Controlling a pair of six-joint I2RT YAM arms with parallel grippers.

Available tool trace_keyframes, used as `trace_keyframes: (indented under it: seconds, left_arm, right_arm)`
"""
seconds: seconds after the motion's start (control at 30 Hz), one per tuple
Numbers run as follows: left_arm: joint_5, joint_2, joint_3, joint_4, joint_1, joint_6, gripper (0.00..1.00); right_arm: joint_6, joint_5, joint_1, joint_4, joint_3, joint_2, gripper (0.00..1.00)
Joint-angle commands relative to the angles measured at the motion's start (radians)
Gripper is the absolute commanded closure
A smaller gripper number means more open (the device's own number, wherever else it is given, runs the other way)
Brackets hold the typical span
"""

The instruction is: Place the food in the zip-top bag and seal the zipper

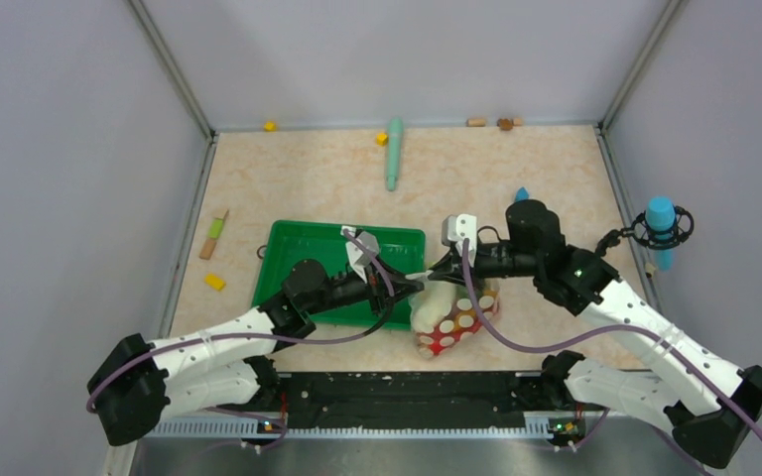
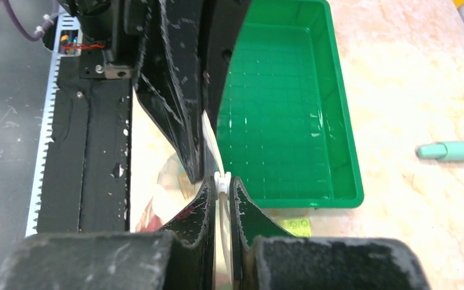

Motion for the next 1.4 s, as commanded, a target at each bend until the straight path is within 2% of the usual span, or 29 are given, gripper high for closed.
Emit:
trace_keyframes:
  seconds: [0.0,0.23,0.57,0.83,1.17,1.37]
  left_arm:
    - [-0.065,-0.071,-0.031,0.043,0.002,-0.009,1.0]
    - [-0.143,-0.149,-0.054,-0.036,0.002,0.008,1.0]
    - [-0.196,-0.202,-0.083,-0.068,0.002,0.016,1.0]
    - [-0.238,-0.225,-0.095,-0.084,0.002,0.018,1.0]
    - [-0.228,-0.24,-0.104,-0.091,0.002,0.028,1.0]
    - [-0.214,-0.245,-0.107,-0.095,0.002,0.028,1.0]
  right_arm:
    - [0.008,0.105,-0.003,0.002,-0.003,-0.021,1.0]
    - [0.051,0.25,-0.005,-0.003,0.013,-0.022,1.0]
    - [0.106,0.325,-0.004,0.067,-0.026,-0.038,1.0]
    - [0.187,0.517,-0.003,0.164,-0.082,-0.074,1.0]
    - [0.251,0.642,-0.004,0.224,-0.144,-0.116,1.0]
    - [0.3,0.809,-0.003,0.265,-0.16,-0.131,1.0]
